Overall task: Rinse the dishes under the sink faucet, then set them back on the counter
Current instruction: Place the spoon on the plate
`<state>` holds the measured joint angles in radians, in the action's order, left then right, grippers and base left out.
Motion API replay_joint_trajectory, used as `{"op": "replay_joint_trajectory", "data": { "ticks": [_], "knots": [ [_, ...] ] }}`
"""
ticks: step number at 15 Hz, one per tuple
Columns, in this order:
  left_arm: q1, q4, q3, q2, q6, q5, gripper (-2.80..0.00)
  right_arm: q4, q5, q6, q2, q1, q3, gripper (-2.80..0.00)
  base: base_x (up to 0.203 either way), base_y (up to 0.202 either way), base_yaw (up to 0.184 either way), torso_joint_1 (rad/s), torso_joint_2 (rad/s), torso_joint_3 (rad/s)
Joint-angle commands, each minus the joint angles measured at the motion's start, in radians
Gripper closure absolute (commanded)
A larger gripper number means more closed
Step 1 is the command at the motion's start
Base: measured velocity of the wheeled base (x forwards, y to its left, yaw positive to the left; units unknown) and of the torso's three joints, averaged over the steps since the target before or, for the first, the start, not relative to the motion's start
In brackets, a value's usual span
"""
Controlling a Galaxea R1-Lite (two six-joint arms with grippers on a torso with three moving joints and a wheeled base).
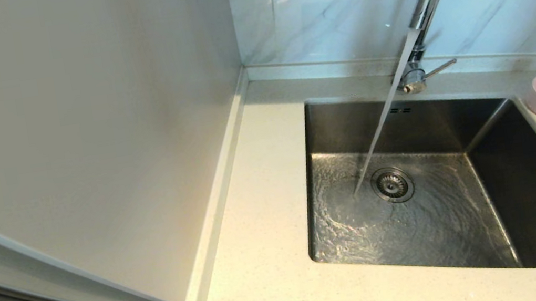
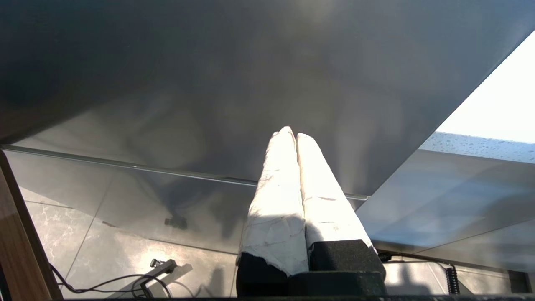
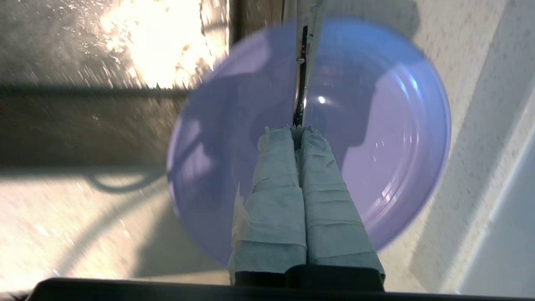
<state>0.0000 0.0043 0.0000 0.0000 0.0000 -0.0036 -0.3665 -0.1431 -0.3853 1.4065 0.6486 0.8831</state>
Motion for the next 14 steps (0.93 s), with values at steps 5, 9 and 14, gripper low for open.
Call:
{"op": "replay_joint_trajectory", "data": {
  "ticks": [5, 9, 14],
  "knots": [
    [0.000, 0.000, 0.000, 0.000, 0.000, 0.001, 0.00, 0.136, -0.003, 0.184, 0.148, 0.003, 0.100, 0.00, 0.000, 0.000, 0.000, 0.000, 0.00, 0.000],
    [0.000, 0.000, 0.000, 0.000, 0.000, 0.001, 0.00, 0.153, -0.001, 0.183, 0.187, 0.023, 0.106, 0.00, 0.000, 0.000, 0.000, 0.000, 0.00, 0.000],
    [0.000, 0.000, 0.000, 0.000, 0.000, 0.001, 0.00, 0.156, -0.001, 0.180, 0.221, 0.034, 0.108, 0.00, 0.000, 0.000, 0.000, 0.000, 0.00, 0.000]
  ]
}}
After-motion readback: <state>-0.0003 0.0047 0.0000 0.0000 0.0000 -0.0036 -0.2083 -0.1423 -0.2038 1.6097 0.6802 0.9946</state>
